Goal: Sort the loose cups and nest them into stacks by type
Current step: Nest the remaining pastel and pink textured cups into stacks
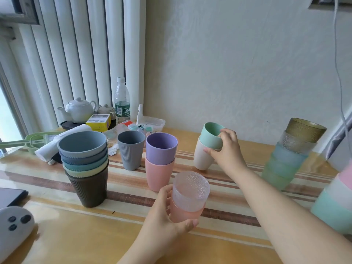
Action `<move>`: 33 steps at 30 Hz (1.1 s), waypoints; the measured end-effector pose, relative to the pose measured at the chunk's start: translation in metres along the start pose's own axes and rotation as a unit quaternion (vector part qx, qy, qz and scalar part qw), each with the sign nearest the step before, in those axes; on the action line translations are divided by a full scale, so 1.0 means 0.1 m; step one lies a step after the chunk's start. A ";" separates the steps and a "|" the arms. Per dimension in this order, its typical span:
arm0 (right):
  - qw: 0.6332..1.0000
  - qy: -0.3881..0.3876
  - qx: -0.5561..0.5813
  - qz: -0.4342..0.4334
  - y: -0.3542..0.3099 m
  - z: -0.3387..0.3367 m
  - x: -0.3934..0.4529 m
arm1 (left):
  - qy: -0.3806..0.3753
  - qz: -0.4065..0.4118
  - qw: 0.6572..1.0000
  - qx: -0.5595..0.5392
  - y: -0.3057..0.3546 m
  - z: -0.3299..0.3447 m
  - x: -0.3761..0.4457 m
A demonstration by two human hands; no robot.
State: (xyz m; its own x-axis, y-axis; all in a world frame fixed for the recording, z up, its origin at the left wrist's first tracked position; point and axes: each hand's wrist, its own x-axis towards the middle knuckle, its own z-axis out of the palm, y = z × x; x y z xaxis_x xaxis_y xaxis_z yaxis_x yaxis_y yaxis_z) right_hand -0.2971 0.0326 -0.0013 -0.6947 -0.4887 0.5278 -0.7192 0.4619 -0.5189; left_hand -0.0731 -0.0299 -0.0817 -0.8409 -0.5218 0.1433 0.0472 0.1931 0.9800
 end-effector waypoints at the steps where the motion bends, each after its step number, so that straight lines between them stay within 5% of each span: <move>1: 1.000 0.003 -0.002 -0.004 0.00 -0.04 -0.02 | 0.003 -0.001 1.000 0.004 0.01 0.00 0.00; 22: 0.999 -0.002 -0.009 -0.041 -0.06 -1.18 -0.96 | -0.026 -0.021 0.991 0.133 0.28 0.01 -0.01; 33: 1.000 0.017 -0.014 0.015 0.42 -1.58 -1.34 | -0.039 0.004 0.995 0.090 0.62 0.85 0.59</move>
State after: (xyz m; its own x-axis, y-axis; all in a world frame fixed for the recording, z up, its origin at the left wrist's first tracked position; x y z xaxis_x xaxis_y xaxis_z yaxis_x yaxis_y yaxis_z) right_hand -0.2356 0.2347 0.0128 -0.7157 -0.4494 0.5346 -0.6976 0.4973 -0.5158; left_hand -0.1658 0.0220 -0.0244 -0.8802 -0.4554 0.1335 -0.0373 0.3470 0.9371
